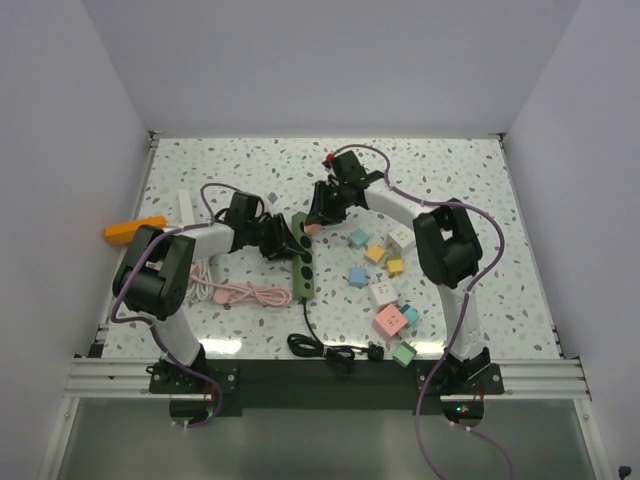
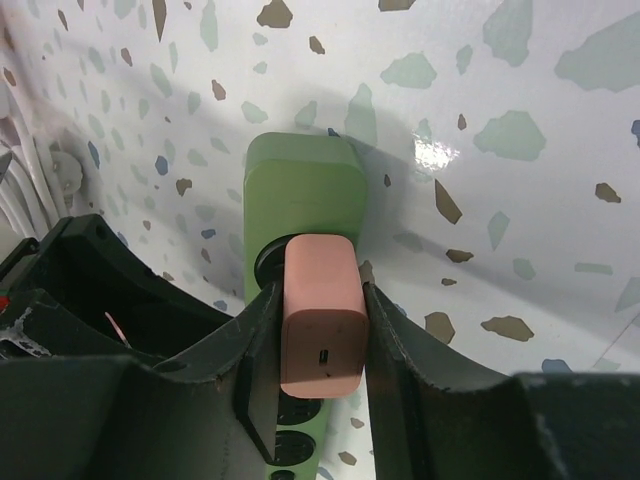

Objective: Pull the plug off the socket

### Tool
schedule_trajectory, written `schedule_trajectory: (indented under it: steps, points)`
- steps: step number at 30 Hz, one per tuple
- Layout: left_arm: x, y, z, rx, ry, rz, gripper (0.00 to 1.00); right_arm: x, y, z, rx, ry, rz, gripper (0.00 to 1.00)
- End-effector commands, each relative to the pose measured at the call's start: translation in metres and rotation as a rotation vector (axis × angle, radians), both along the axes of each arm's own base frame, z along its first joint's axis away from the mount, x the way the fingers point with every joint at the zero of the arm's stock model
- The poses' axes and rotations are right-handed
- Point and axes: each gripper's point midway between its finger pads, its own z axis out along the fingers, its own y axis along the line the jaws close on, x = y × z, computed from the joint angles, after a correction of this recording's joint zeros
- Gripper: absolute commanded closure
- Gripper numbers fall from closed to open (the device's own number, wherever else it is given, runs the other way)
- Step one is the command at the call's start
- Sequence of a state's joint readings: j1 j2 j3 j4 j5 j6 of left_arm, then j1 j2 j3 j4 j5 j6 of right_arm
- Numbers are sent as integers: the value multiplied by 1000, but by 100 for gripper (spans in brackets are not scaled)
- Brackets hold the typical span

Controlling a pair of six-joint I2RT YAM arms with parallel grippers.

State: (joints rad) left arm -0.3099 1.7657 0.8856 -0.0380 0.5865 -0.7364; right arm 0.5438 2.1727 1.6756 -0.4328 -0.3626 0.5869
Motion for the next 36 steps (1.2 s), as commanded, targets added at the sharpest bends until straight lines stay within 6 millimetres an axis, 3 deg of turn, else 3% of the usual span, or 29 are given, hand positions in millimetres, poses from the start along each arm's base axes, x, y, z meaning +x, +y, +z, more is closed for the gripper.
schedule_trajectory:
  steps: [1,6,9,12,14,15,17,18,22,23,24,27,31,34,36]
  points:
    - [22,6,-12,88,-79,6,72,-11,9,17,68,-12,52,100]
    - [36,-1,-15,70,-103,9,44,-20,11,30,109,-14,49,100]
    - [42,-5,-18,57,-107,22,36,-22,12,35,122,-9,44,100]
    - [46,-8,-22,52,-109,36,35,-25,12,36,131,-4,47,100]
    - [48,-11,-26,59,-105,41,41,-28,12,38,139,1,48,100]
    - [48,-11,-27,61,-99,39,56,-28,12,40,143,0,45,100]
    - [46,-14,-33,67,-83,27,77,-30,11,43,150,-1,41,100]
    - [44,-13,-35,72,-75,27,98,-30,11,50,160,-4,35,100]
    - [34,-6,-39,111,-63,31,100,-31,11,75,190,-40,32,100]
    - [31,-3,-39,122,-58,34,100,-33,8,81,183,-52,31,100]
    - [31,-2,-32,125,-75,42,100,-32,4,100,183,-100,20,100]
    - [25,8,-32,164,-72,68,100,-41,-10,116,154,-136,2,100]
    - [27,11,-20,166,-92,100,100,-68,-38,143,129,-191,-26,100]
    - [33,11,-9,157,-118,117,100,-87,-60,138,89,-197,-63,100]
    - [35,10,-4,155,-128,120,100,-93,-78,147,75,-236,-117,100]
